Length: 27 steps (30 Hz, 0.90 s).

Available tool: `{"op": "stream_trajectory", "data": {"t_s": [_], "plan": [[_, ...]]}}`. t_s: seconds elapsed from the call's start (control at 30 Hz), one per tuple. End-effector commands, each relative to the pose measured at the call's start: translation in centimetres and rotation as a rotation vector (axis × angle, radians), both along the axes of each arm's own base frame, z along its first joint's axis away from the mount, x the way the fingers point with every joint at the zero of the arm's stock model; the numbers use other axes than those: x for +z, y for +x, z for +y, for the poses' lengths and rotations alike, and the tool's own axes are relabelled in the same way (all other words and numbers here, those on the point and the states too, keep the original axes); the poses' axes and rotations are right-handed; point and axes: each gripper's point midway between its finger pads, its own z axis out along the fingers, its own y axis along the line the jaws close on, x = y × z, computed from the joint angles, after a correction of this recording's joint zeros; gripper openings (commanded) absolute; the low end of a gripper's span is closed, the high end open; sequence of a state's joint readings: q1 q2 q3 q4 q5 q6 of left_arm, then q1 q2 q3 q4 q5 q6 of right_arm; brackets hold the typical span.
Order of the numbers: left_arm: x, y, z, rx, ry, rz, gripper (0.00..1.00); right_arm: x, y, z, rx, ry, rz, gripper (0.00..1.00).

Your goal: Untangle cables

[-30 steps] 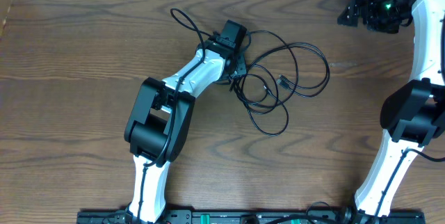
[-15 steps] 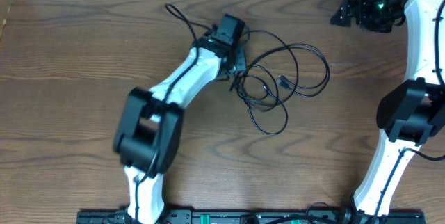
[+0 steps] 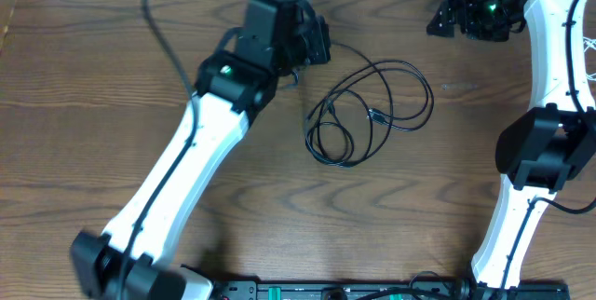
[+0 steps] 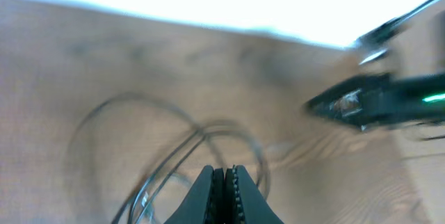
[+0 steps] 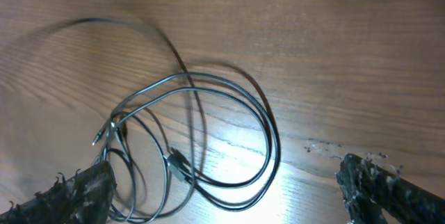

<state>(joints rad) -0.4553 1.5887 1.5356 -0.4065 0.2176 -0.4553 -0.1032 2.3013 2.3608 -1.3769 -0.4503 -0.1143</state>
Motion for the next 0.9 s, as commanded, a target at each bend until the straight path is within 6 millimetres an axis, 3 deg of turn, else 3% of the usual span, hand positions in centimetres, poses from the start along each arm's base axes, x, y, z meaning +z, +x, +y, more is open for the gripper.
{"op": "stream_trajectory", "data": {"t_s": [0.0,0.23,0.4,0.53,0.87], "plan": [[5.6,-1.2,0.5,-0.039,-0.023,-0.168,0.08,-0.2,-0.2,1.1,0.036,-0.007,0.004,0.99],[11.9,-2.4,1.7,-0.016,-0.062,-0.363,0.08,-1.5,-0.9,2.4,0.062,-0.023,0.041,0.99],[13.5,-3.4,2.2,-0.014,-0.070,-0.401,0.08,-3.1,-1.5,3.0,0.075,-0.023,0.080,0.99],[12.0,-3.5,2.3,-0.017,-0.046,-0.350,0.07,-4.2,-1.7,3.3,0.082,-0.021,0.098,0.99],[5.7,-3.5,2.3,-0.027,0.053,-0.140,0.07,-5.8,-2.2,4.6,0.108,-0.021,0.120,0.99]]}}
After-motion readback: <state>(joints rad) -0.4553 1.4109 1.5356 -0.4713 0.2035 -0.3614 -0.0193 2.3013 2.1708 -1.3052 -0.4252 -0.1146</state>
